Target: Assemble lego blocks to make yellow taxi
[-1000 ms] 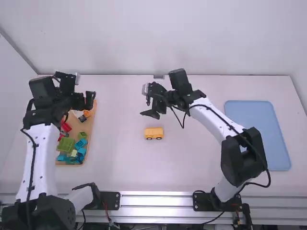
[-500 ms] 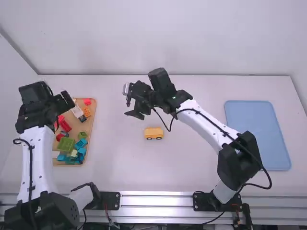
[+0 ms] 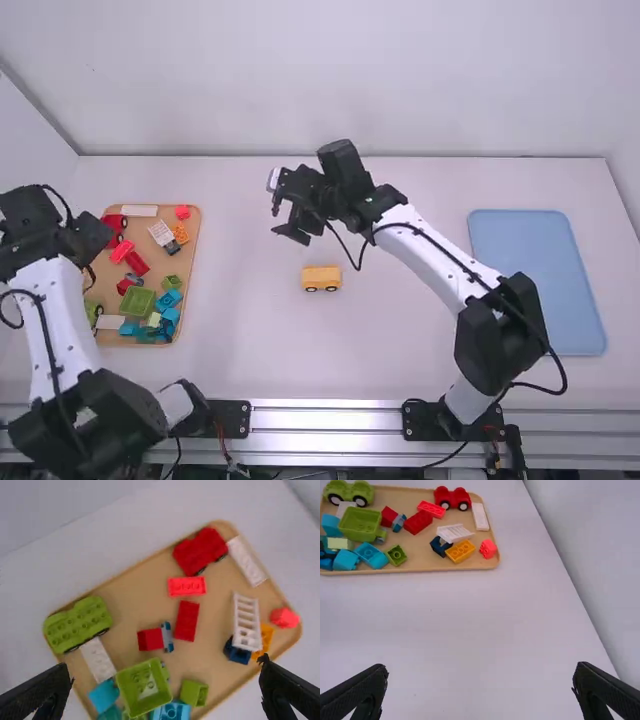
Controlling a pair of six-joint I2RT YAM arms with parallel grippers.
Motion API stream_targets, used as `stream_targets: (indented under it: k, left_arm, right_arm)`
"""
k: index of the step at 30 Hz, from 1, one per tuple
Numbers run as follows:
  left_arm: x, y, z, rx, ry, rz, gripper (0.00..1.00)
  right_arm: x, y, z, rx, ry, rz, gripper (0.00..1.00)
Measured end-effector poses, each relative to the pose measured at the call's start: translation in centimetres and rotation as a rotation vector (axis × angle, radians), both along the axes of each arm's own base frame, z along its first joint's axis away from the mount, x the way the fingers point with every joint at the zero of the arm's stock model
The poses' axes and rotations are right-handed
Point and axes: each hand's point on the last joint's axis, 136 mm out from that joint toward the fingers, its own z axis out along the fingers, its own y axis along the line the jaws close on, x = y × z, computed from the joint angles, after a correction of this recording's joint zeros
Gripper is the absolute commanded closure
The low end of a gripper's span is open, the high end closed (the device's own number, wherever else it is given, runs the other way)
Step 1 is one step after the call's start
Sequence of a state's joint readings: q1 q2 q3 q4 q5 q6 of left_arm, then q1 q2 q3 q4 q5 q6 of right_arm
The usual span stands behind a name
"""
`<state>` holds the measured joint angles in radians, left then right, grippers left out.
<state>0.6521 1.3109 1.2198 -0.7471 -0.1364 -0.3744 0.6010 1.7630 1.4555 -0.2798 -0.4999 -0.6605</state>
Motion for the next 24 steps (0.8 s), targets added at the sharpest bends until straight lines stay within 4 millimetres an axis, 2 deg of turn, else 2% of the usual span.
stream_targets:
  k: [4, 7, 11, 13, 15, 16, 18, 22, 24]
  left_arm:
    - [1.4, 0.5, -1.0, -0.061, 0.058, -0.021, 0.05]
    - [3.4, 0.7, -1.6, -0.115, 0.097, -0.07, 0.07]
    - [6.6, -0.4, -2.0, -0.153, 0.124, -0.145, 0.08]
    - [8.8, -2.0, -2.2, -0.153, 0.13, -0.218, 0.05]
    - [11.3, -4.4, -2.1, -0.132, 0.13, -0.308, 0.05]
    - [11.7, -5.0, -2.1, -0.129, 0.129, -0.324, 0.05]
    - [13.4, -7.9, -2.1, -0.114, 0.139, -0.405, 0.01]
    - [15.9, -12.1, -2.5, -0.105, 0.16, -0.523, 0.03]
    - [16.4, -12.9, -2.9, -0.111, 0.179, -0.555, 0.05]
  right_arm:
    - [0.3, -0.5, -0.2, -0.008, 0.007, -0.012, 0.01]
    - [0.3, -0.5, -0.2, -0.01, 0.007, -0.014, 0.01]
    - [0.3, -0.5, -0.2, -0.009, 0.007, -0.013, 0.01]
    - [0.3, -0.4, -0.2, -0.007, 0.004, -0.013, 0.01]
    - [0.3, -0.3, -0.1, -0.004, -0.001, -0.012, 0.01]
    - [0.3, -0.3, 0.0, -0.003, -0.001, -0.012, 0.01]
    - [0.3, -0.3, 0.0, -0.003, -0.001, -0.012, 0.01]
    - [0.2, -0.4, -0.3, -0.012, 0.012, -0.014, 0.01]
    - [0.1, -0.4, -0.4, -0.015, 0.015, -0.014, 0.01]
